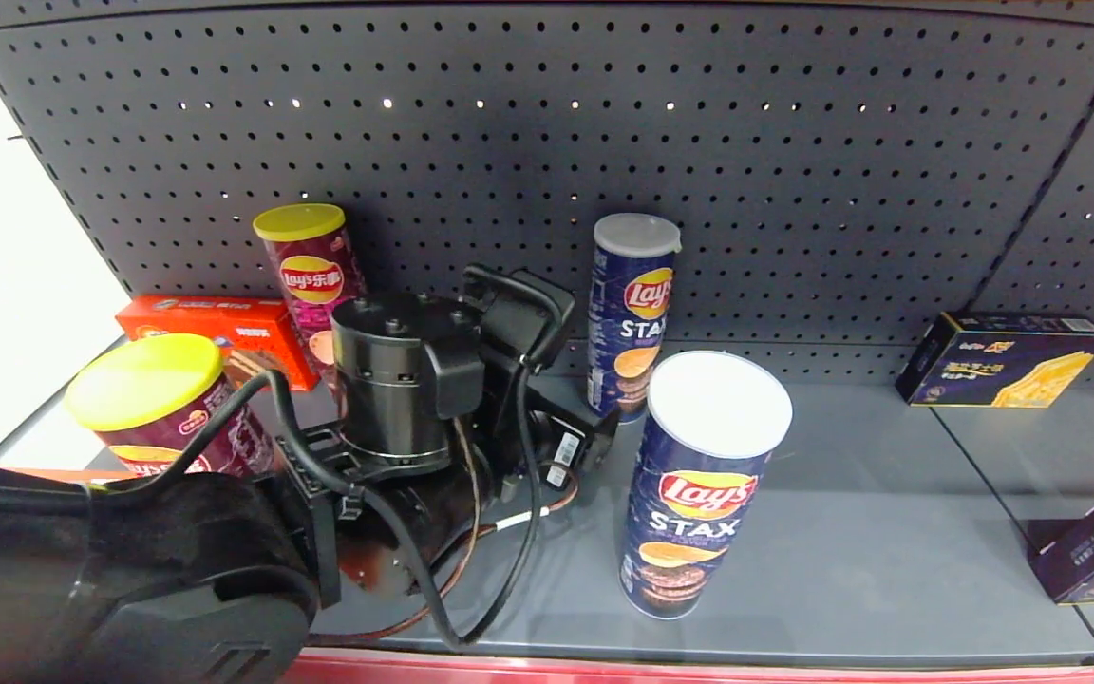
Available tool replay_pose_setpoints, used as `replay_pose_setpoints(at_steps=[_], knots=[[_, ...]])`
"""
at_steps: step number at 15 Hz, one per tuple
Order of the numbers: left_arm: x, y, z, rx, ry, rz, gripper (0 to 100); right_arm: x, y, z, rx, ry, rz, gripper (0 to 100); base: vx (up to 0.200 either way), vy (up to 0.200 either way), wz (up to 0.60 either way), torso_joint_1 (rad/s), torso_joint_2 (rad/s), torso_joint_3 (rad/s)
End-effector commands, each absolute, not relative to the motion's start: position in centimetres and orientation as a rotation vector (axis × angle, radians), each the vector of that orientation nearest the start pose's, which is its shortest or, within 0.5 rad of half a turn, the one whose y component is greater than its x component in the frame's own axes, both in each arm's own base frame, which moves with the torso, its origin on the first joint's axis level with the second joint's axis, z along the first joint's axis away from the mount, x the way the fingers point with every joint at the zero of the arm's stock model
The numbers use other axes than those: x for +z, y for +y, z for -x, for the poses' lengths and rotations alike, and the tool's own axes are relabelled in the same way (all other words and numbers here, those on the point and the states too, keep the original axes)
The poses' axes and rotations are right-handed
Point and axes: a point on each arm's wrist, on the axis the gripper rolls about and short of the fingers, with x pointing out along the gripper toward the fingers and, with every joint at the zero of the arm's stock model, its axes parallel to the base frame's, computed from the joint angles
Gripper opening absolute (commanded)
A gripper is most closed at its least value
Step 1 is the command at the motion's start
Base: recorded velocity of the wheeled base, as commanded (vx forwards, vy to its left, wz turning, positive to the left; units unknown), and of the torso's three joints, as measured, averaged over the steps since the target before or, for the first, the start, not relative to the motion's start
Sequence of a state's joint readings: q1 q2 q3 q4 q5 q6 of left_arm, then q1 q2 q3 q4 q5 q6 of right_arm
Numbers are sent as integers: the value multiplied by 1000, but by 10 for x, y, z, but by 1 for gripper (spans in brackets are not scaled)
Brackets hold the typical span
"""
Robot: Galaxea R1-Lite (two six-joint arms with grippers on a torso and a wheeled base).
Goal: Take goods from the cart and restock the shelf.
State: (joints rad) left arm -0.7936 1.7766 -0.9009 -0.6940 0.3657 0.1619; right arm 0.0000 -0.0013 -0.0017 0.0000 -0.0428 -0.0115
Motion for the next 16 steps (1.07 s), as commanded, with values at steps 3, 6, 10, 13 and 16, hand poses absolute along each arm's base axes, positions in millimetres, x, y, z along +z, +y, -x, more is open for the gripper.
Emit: replay_pose_setpoints(at_steps=[3,6,10,13,16], knots=[[197,-217,-214,-456,106,-254,100,76,-1,23,-43,-1,12,100,0,0,0,0,0,0],[201,-212,-194,-494,95,-252,100,76,-1,23,-43,-1,12,100,0,0,0,0,0,0],[196,-197,-160,-559,103,-263,100,76,-1,23,-43,-1,12,100,0,0,0,0,0,0],[191,-191,-141,-601,126,-218,100,76,-1,23,-43,-1,12,100,0,0,0,0,0,0],[190,-183,-132,-616,124,-211,100,76,-1,23,-43,-1,12,100,0,0,0,0,0,0]])
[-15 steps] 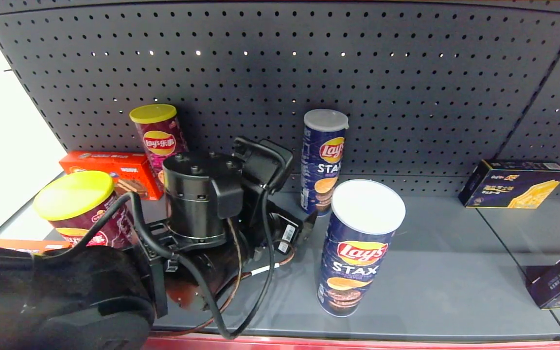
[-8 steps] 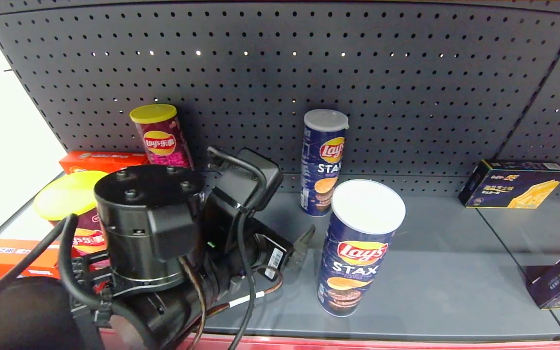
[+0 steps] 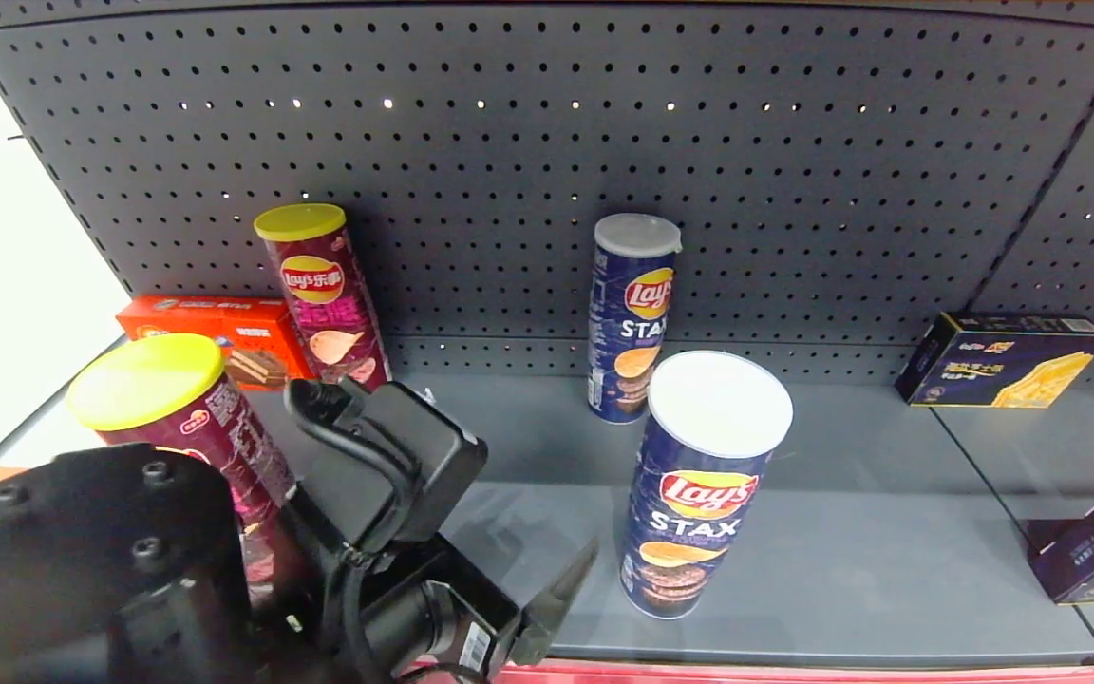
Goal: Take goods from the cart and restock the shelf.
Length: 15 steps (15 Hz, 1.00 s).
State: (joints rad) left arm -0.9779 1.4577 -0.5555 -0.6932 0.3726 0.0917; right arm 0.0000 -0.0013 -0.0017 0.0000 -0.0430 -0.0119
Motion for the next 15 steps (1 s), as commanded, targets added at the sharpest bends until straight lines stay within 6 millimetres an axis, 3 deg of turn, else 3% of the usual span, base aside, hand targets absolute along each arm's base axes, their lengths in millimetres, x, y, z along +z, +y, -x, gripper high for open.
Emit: replay_pose_setpoints(at_steps=[1,7,10,14,15], knots=[[191,-181,-130,-617,120,-208,100,76,-1,23,-43,-1,12,100,0,0,0,0,0,0],[187,-130,-79,-712,59,-177,100,76,-1,23,-43,-1,12,100,0,0,0,0,0,0],[168,-100,-62,-725,60,-177,100,76,-1,23,-43,-1,12,100,0,0,0,0,0,0],[132,-50,-43,-626,51,-158,100,76,-1,23,-43,-3,12,100,0,0,0,0,0,0],[131,-41,-41,-587,45,-147,100,76,-1,23,-43,-1,12,100,0,0,0,0,0,0]])
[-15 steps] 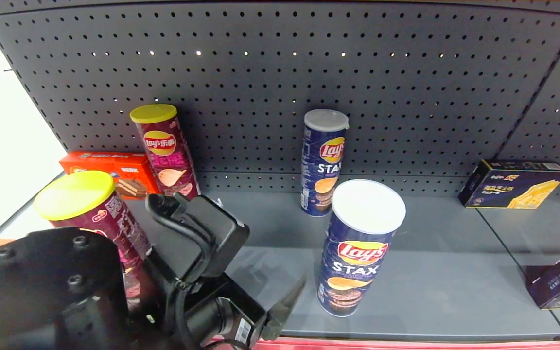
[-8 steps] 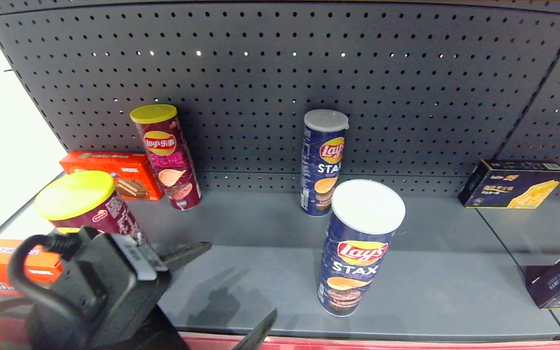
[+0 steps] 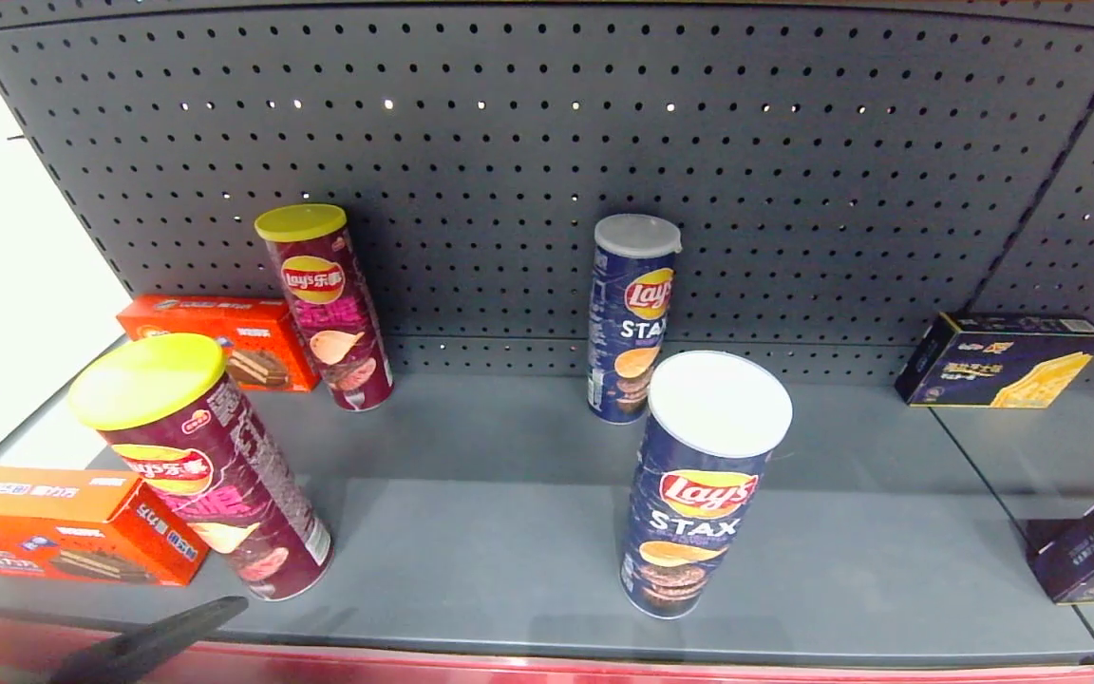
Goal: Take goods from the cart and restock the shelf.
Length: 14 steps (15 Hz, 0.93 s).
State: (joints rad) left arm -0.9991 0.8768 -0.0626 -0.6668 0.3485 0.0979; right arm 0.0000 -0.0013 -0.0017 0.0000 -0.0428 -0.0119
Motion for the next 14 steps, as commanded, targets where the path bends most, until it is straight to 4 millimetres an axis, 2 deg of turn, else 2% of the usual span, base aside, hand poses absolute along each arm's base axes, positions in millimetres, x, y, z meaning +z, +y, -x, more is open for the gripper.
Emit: replay_pose_setpoints(at_steps=[1,4,6,9,10,12,14], knots=[[127,-34,-39,-556,63,-151,100,76,-1,23,-43,-1,12,100,0,0,0,0,0,0],[116,-13,-24,-521,64,-123,100,76,-1,23,-43,-1,12,100,0,0,0,0,0,0],[105,-5,-8,-415,64,-107,100,76,-1,23,-43,-3,12,100,0,0,0,0,0,0],[84,-2,10,-224,86,-95,100,76,-1,23,-43,-3,11,100,0,0,0,0,0,0],[84,-2,10,-224,86,-95,100,76,-1,23,-43,-3,11,100,0,0,0,0,0,0],[82,-3,20,-108,-17,-67,100,76,-1,23,-43,-3,12,100,0,0,0,0,0,0],[81,-3,23,-111,-54,-58,100,76,-1,23,-43,-1,12,100,0,0,0,0,0,0]])
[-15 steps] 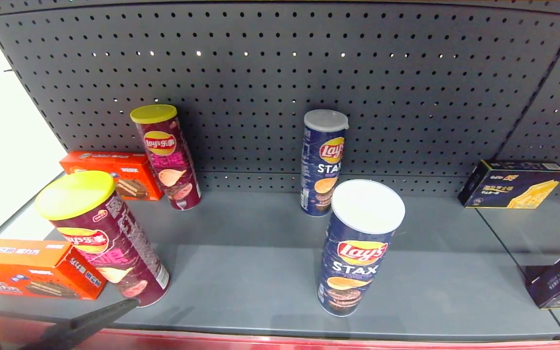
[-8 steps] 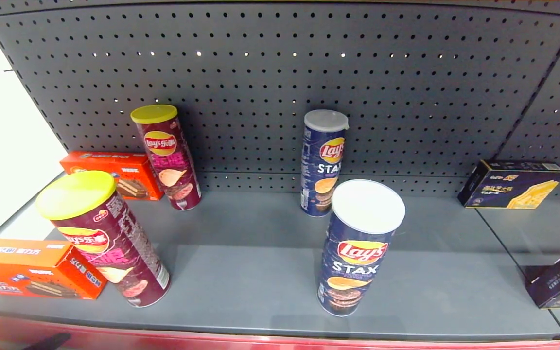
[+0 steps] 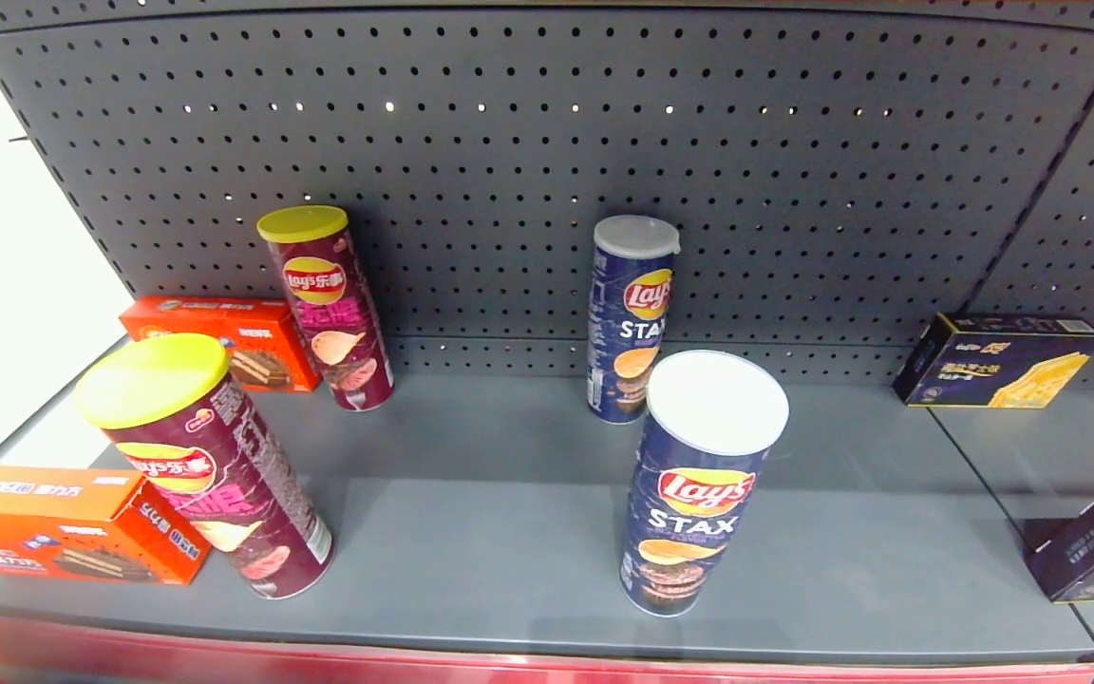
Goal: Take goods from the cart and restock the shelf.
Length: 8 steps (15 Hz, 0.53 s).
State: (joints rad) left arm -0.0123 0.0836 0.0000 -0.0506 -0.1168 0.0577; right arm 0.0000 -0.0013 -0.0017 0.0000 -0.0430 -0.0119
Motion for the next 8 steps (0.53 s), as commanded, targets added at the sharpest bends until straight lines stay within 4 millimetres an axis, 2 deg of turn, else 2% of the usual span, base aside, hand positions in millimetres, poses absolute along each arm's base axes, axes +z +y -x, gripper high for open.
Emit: replay_pose_setpoints(at_steps=[1,7,8], knots=[[81,-3,23,-109,-53,-53,100,76,-1,23,-43,-1,12,100,0,0,0,0,0,0],[80,-2,23,-104,-51,-62,100,76,-1,23,-43,-1,12,100,0,0,0,0,0,0],[76,1,23,46,-5,-35,100,76,-1,23,-43,-1,11,100,0,0,0,0,0,0]])
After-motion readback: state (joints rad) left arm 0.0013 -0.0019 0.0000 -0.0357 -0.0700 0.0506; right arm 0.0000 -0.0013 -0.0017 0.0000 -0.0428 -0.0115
